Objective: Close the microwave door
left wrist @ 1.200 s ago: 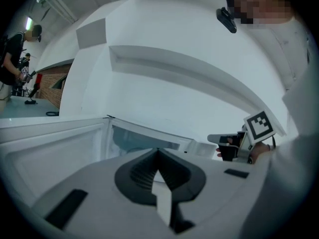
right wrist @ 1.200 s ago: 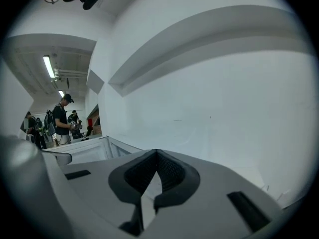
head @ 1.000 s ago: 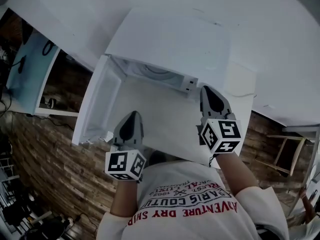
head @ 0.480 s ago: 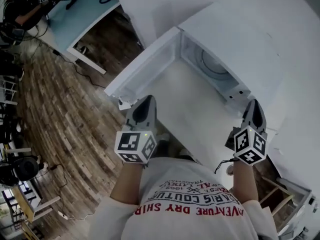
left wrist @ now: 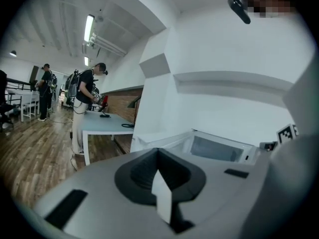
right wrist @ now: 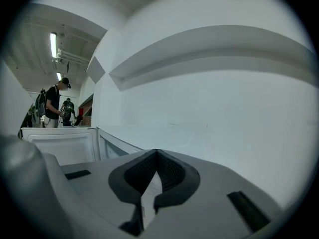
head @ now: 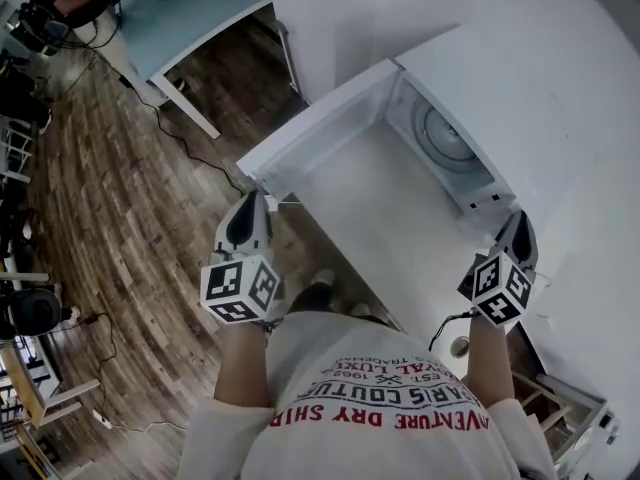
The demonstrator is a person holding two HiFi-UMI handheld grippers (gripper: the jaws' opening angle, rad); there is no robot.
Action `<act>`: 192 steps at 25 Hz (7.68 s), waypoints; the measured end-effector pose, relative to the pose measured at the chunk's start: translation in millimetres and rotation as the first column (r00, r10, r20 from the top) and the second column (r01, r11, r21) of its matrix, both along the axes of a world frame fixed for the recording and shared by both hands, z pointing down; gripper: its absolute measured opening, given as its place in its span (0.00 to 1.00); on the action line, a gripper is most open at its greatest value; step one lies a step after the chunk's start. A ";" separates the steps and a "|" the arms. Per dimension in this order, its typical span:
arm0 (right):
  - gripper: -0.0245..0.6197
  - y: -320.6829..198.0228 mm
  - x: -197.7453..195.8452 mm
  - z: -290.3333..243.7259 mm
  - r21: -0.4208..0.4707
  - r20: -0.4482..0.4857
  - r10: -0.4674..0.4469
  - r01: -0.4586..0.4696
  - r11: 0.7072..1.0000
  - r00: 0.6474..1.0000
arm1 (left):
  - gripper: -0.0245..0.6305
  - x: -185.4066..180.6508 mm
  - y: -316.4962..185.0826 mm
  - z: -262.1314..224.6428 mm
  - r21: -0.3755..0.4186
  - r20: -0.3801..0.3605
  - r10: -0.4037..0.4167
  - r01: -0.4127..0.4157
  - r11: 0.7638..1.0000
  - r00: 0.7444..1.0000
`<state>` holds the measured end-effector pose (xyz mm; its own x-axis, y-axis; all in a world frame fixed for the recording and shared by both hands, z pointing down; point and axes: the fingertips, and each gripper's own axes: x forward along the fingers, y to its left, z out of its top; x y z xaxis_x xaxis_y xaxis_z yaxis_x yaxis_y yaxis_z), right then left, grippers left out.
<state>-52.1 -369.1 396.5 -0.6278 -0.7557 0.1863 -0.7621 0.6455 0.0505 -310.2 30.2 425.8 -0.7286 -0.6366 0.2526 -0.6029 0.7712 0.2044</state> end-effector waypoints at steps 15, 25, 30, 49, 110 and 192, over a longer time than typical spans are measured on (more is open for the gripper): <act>0.05 1.5 2.8 -1.9 -0.017 0.020 0.063 -0.063 0.998 0.998 | 0.03 -81.8 25.4 18.7 -0.015 -0.048 -0.039 0.038 0.999 0.998; 0.05 -2.2 5.1 -2.5 -0.017 0.029 0.091 -0.091 0.996 0.995 | 0.03 -80.0 11.1 27.4 -0.080 -0.054 -0.026 0.022 0.997 0.998; 0.05 -0.4 4.9 -1.7 -0.027 0.041 0.095 -0.094 0.995 0.995 | 0.03 -59.6 1.7 27.7 -0.057 -0.086 0.018 -0.023 0.998 0.996; 0.05 1.2 1.3 -4.0 -0.066 0.069 0.003 0.002 0.998 0.998 | 0.03 62.6 -108.3 37.9 0.005 -0.202 0.363 -0.370 0.929 0.910; 0.05 -3.7 -5.4 3.8 -0.233 -0.141 0.019 -0.052 0.971 0.990 | 0.03 155.6 -352.4 17.3 -0.016 -0.023 0.955 -0.955 0.295 0.295; 0.05 93.1 -60.9 25.4 -0.170 0.067 0.057 -0.045 0.984 0.996 | 0.03 114.1 -293.8 -18.2 0.054 0.061 0.956 -0.957 0.284 0.287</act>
